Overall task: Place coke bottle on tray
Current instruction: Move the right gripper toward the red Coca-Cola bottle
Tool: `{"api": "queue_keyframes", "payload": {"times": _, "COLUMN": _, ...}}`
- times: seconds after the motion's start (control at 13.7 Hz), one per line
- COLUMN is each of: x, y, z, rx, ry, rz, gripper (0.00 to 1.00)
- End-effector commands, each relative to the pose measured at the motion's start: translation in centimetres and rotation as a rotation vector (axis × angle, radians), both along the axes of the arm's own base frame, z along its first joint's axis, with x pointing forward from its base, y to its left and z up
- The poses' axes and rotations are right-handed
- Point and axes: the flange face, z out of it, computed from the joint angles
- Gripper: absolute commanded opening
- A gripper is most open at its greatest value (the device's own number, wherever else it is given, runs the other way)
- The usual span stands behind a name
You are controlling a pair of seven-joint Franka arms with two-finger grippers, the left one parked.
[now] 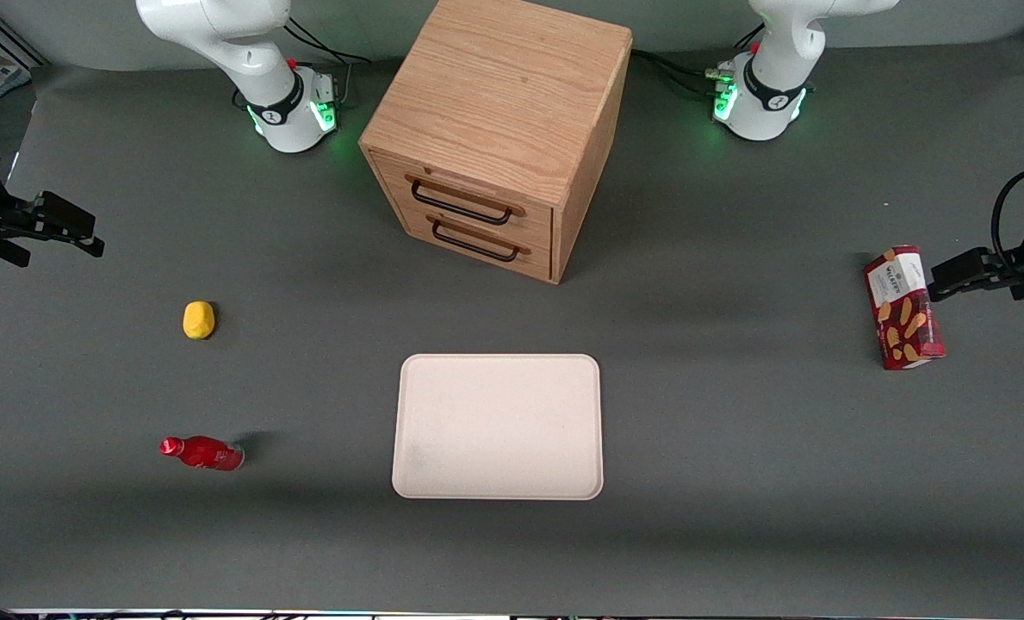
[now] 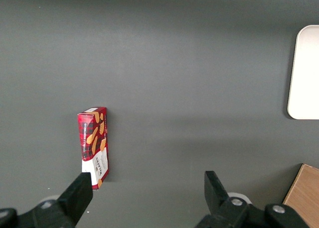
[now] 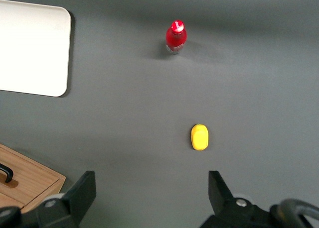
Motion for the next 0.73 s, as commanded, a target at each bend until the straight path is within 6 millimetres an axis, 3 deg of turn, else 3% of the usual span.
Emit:
{"api": "queue_keyframes", "payload": {"times": 0.0, "x": -0.01, "y": 0.06, "z": 0.40, "rx": 0.014, "ry": 0.016, "rz": -0.020, "gripper": 1.00}}
{"api": "queue_keyframes", "payload": {"times": 0.66, "x": 0.07, "y": 0.06, "z": 0.24, "rx": 0.012, "ry": 0.019, "rz": -0.013, "gripper": 1.00}}
